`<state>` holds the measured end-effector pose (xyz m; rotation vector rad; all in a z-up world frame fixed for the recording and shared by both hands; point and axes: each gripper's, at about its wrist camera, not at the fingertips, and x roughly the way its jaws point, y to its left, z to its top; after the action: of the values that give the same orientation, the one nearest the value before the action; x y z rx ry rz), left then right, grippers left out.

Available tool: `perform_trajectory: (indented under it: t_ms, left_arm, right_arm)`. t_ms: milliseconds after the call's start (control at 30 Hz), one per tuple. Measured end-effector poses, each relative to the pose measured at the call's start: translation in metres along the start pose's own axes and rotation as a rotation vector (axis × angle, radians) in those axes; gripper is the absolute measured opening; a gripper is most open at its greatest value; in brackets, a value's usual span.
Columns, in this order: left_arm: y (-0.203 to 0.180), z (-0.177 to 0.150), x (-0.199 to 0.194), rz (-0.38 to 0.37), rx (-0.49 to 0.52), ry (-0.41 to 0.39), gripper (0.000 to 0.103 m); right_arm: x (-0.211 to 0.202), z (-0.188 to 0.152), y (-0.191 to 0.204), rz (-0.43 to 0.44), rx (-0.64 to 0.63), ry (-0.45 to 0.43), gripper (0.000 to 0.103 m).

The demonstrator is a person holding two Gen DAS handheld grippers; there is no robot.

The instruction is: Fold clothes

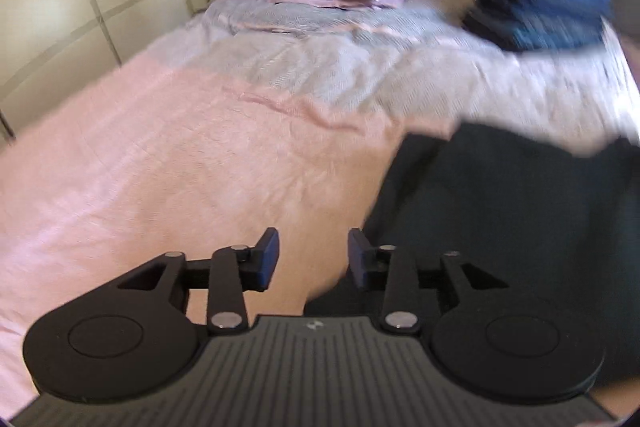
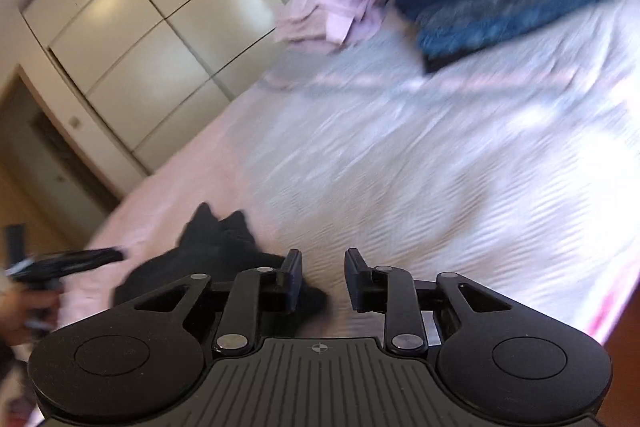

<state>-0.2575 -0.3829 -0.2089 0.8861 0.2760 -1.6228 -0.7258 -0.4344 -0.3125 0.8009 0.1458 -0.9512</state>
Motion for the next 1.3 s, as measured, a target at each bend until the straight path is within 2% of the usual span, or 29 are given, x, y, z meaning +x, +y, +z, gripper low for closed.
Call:
perform_trajectory:
  t_ms: [67,133,233,300,400,433,533,667,700,767,800,833,867,900,1000,1133,1233,1300]
  left_arm:
    - [-0.019,-0.022,-0.019,0.015,0.150,-0.009,0.049]
    - [-0.047,-0.049,-0.032,0.062,0.357,-0.032,0.055]
    - [-0.083,-0.086,-0.037,0.119,0.643,-0.065,0.057]
    - [-0.101,-0.105,-0.032,0.150,0.792,-0.093,0.060]
    - [-0.115,-0.123,-0.017,0.194,0.977,-0.163,0.063]
    - [-0.116,-0.125,-0.010,0.203,1.011,-0.185,0.063]
    - [-0.116,-0.126,0.010,0.205,1.076,-0.237,0.063]
    - [-0.113,-0.123,0.035,0.217,1.162,-0.286,0.060]
    - [-0.113,-0.123,0.040,0.221,1.172,-0.289,0.056]
    - [-0.114,-0.123,0.051,0.220,1.183,-0.263,0.029]
    - [-0.116,-0.124,0.055,0.217,1.192,-0.245,0.025]
    - [-0.117,-0.124,0.058,0.217,1.201,-0.235,0.019]
    - [-0.118,-0.123,0.058,0.219,1.201,-0.226,0.017]
    - [-0.118,-0.120,0.054,0.221,1.187,-0.217,0.015]
    - [-0.116,-0.105,0.026,0.263,1.129,-0.195,0.013]
    - [-0.121,-0.099,-0.037,0.327,1.073,-0.124,0.013]
    - [-0.144,-0.113,-0.091,0.305,0.985,-0.052,0.013]
    - [-0.174,-0.134,-0.118,0.257,0.984,-0.005,0.013]
  right_arm:
    - [-0.013,-0.006,0.024,0.046,-0.093,0.008,0.028]
    - [-0.019,-0.020,0.060,0.119,-0.228,0.049,0.033]
    - [-0.019,-0.056,0.114,0.229,-0.451,0.139,0.061]
    - [-0.016,-0.083,0.147,0.291,-0.604,0.195,0.062]
    - [-0.004,-0.125,0.187,0.275,-0.861,0.250,0.062]
    - [0.001,-0.139,0.197,0.249,-0.949,0.259,0.062]
    - [0.017,-0.173,0.213,0.154,-1.167,0.260,0.062]
    - [0.036,-0.198,0.216,0.040,-1.373,0.254,0.062]
    - [0.040,-0.202,0.215,0.011,-1.424,0.249,0.062]
    - [0.045,-0.207,0.210,-0.027,-1.503,0.244,0.061]
    - [0.044,-0.205,0.206,-0.025,-1.519,0.243,0.058]
    - [0.044,-0.202,0.202,-0.022,-1.534,0.242,0.042]
    - [0.043,-0.200,0.198,-0.019,-1.549,0.241,0.026]
    - [0.040,-0.195,0.194,-0.005,-1.549,0.238,0.023]
    - [0.031,-0.171,0.194,0.020,-1.569,0.212,0.019]
    - [0.009,-0.130,0.193,0.034,-1.618,0.105,0.018]
    - [-0.005,-0.121,0.185,0.092,-1.647,0.089,0.019]
    - [-0.010,-0.128,0.176,0.119,-1.676,0.105,0.019]
